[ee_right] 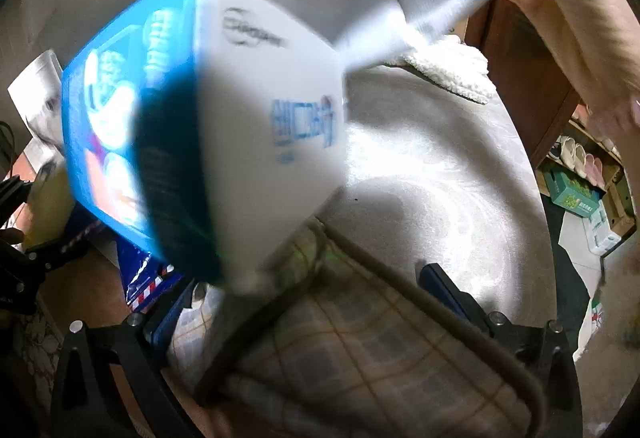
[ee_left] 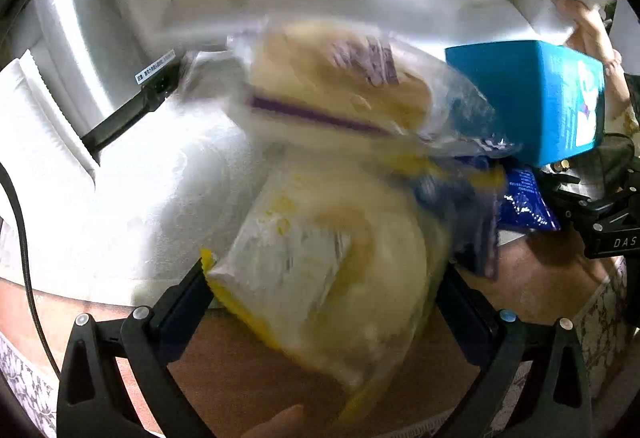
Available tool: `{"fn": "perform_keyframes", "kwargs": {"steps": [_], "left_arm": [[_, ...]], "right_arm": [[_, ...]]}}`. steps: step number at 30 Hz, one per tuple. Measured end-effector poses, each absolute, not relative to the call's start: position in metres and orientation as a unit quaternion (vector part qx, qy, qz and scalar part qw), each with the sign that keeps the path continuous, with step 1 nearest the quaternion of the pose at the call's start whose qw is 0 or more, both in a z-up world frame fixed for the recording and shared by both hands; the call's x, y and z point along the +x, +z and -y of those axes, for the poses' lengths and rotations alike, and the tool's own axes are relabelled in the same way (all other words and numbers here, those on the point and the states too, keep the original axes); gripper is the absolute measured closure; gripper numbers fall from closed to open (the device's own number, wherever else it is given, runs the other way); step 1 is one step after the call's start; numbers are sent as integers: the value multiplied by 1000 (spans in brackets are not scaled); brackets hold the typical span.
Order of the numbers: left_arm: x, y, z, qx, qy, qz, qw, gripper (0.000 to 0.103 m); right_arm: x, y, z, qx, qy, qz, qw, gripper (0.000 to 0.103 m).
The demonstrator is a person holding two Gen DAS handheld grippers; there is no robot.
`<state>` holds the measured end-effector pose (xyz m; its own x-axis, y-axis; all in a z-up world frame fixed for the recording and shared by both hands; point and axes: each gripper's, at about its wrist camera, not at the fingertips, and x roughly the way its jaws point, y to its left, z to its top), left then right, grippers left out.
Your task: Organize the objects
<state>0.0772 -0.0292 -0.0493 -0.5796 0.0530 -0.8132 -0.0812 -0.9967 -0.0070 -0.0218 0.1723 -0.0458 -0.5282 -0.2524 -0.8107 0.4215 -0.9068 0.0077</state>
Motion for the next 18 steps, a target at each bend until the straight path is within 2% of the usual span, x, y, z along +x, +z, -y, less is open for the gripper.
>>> {"fn": "perform_keyframes", "kwargs": {"steps": [18], "left_arm": [[79, -48, 29, -457, 889, -16, 38, 1]], "right_arm": [[-22, -46, -173, 445, -869, -95, 194, 0]]}}
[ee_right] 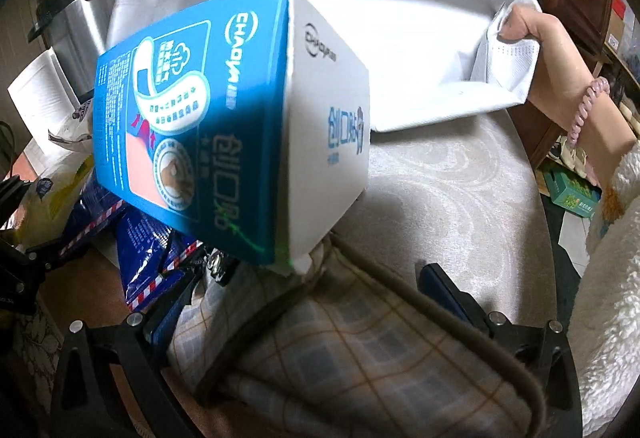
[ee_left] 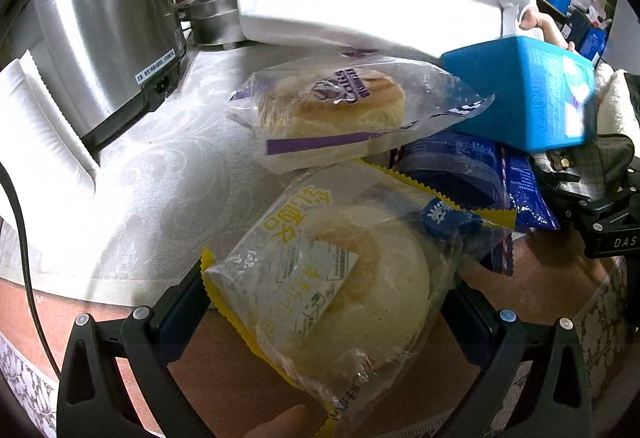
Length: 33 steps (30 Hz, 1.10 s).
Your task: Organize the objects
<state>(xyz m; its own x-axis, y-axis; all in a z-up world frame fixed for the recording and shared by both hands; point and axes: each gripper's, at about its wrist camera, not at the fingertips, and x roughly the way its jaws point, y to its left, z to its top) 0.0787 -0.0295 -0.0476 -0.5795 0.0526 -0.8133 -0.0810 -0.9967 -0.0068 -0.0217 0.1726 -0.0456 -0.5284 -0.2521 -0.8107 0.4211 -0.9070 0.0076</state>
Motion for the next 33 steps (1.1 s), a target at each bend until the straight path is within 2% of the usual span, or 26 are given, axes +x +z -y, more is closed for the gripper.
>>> {"fn": "perform_keyframes", "kwargs": {"steps": [33], "left_arm": [[82, -45, 29, -457, 889, -16, 37, 1]], "right_arm": [[-21, -45, -173, 445, -869, -96, 193, 0]]}}
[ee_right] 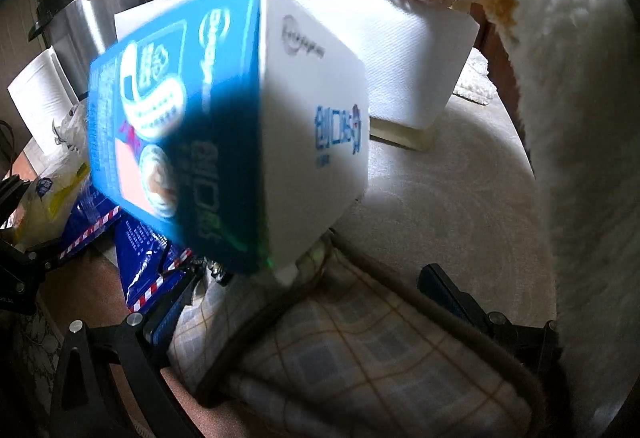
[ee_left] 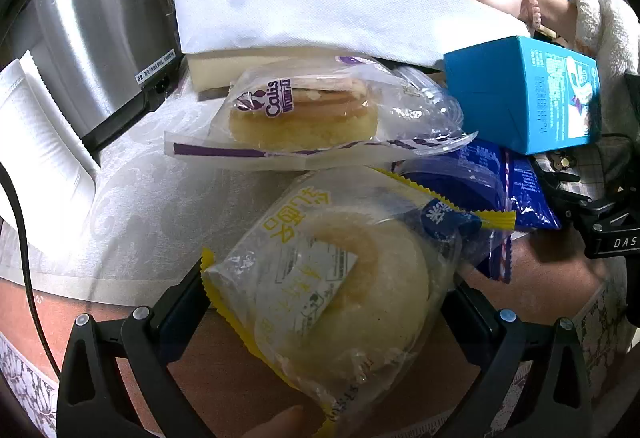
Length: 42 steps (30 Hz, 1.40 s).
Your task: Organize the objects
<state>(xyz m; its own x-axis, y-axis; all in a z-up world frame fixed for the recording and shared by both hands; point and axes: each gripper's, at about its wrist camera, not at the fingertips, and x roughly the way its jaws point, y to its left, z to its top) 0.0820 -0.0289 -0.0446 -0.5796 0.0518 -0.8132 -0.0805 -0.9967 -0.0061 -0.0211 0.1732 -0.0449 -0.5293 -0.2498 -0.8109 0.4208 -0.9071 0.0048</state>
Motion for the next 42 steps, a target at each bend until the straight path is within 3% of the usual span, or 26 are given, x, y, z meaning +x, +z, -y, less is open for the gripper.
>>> {"fn": "perform_keyframes", "kwargs": {"steps": [42], "left_arm": [[85, -37, 21, -457, 889, -6, 19, 0]], "right_arm": [[-20, -44, -174, 445, -869, -95, 192, 0]]}}
